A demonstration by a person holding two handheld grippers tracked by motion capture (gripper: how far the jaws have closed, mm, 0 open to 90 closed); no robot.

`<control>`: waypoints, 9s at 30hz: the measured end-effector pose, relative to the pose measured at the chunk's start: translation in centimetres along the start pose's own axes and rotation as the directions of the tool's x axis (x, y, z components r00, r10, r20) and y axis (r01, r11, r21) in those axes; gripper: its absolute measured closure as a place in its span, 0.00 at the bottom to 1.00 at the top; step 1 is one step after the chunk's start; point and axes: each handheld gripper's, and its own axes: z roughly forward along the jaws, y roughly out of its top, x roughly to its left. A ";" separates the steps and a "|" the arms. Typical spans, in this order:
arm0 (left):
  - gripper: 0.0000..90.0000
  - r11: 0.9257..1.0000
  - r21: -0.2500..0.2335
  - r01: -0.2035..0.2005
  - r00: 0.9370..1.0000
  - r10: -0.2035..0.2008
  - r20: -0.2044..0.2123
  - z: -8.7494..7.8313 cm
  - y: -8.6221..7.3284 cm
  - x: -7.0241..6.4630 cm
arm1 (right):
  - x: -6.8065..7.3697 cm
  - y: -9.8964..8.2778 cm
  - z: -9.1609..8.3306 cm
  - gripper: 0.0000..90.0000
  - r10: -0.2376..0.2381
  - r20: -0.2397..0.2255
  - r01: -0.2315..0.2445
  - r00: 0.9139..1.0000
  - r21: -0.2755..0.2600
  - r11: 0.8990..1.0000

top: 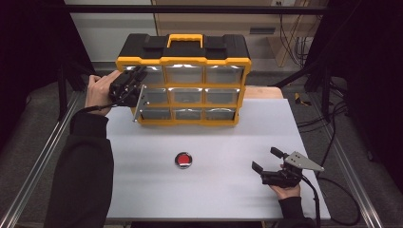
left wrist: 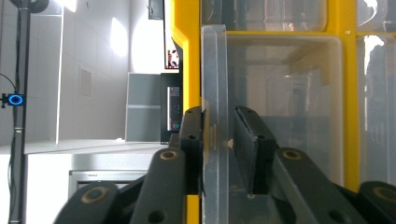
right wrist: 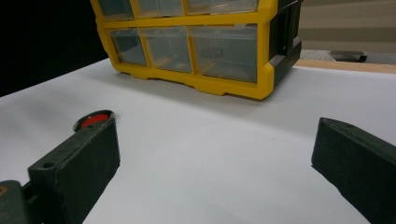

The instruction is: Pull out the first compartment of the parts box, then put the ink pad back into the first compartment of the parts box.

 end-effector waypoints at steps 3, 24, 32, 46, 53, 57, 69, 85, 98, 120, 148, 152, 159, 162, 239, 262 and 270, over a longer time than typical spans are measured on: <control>0.85 1.000 0.002 0.000 1.000 0.000 -0.012 0.0 0.0 0.0 | 0.0 0.0 0.0 0.02 -0.003 -0.001 0.003 1.000 -0.001 1.000; 0.86 1.000 0.010 -0.029 1.000 0.029 -0.011 -1.1 0.7 -0.1 | 0.1 0.0 0.0 0.02 0.006 -0.008 -0.006 1.000 0.000 1.000; 0.86 0.999 0.018 -0.028 0.999 0.029 -0.015 -1.9 1.1 -0.2 | 0.1 0.0 0.0 0.01 0.005 -0.008 -0.005 1.000 0.000 1.000; 0.86 1.000 0.019 -0.024 1.000 0.024 -0.016 -3.3 1.7 -0.2 | 0.0 0.0 0.0 0.01 -0.004 -0.007 0.004 1.000 -0.002 1.000; 0.87 1.000 0.013 -0.019 1.000 0.020 -0.021 -4.2 1.9 -0.4 | 0.1 0.0 0.0 0.01 -0.004 -0.007 0.004 1.000 -0.003 1.000; 0.87 1.000 0.010 -0.028 0.999 0.028 -0.025 -4.6 2.1 -0.4 | 0.0 0.0 0.0 0.01 -0.003 -0.007 0.003 1.000 -0.001 1.000; 0.87 0.999 0.017 -0.033 0.999 0.033 -0.034 -5.1 2.3 -0.6 | 0.0 0.0 0.0 0.01 -0.006 -0.006 0.006 1.000 -0.001 1.000; 0.87 0.999 0.007 -0.035 0.998 0.035 -0.044 -6.3 2.8 -0.7 | 0.1 0.0 0.1 0.01 0.002 -0.004 -0.002 1.000 0.003 1.000; 0.87 0.999 -0.003 -0.041 0.998 0.041 -0.051 -7.3 3.2 -0.8 | 0.0 0.0 0.0 0.01 0.002 -0.003 -0.002 1.000 0.002 1.000; 0.87 1.000 -0.014 -0.026 0.998 0.025 -0.059 -8.4 2.9 -1.4 | 0.0 0.0 0.0 0.01 -0.001 -0.003 0.001 1.000 0.000 1.000; 0.43 0.827 0.059 0.559 0.813 -0.561 0.156 -9.4 3.8 1.7 | 0.1 0.0 -0.1 0.01 0.008 -0.004 -0.008 1.000 0.000 1.000; 0.35 0.773 0.063 0.631 0.757 -0.631 0.170 -9.7 4.1 1.9 | 0.1 0.1 -0.1 0.01 0.007 -0.004 -0.007 1.000 -0.002 1.000; 0.25 0.685 0.021 0.728 0.671 -0.720 0.177 -10.3 4.4 2.2 | 0.0 0.1 -0.1 0.01 0.005 -0.004 -0.005 1.000 -0.003 1.000; 0.21 0.600 0.046 0.799 0.580 -0.787 0.210 -10.6 4.4 2.1 | 0.0 0.1 -0.1 0.01 0.005 -0.003 -0.005 1.000 -0.004 1.000; 0.02 0.233 0.351 0.907 0.113 -0.937 0.329 -10.5 6.5 -12.4 | 0.1 0.0 -0.1 0.01 0.008 -0.002 -0.008 1.000 0.005 1.000; 0.00 0.271 0.462 0.844 0.063 -0.907 0.416 -8.1 10.0 -14.9 | 0.0 0.0 -0.1 0.01 0.009 0.004 -0.009 1.000 0.008 1.000; 0.00 0.303 0.480 0.823 0.078 -0.898 0.433 -7.4 11.0 -15.5 | 0.0 0.0 -0.1 0.01 0.009 0.003 -0.009 1.000 0.007 1.000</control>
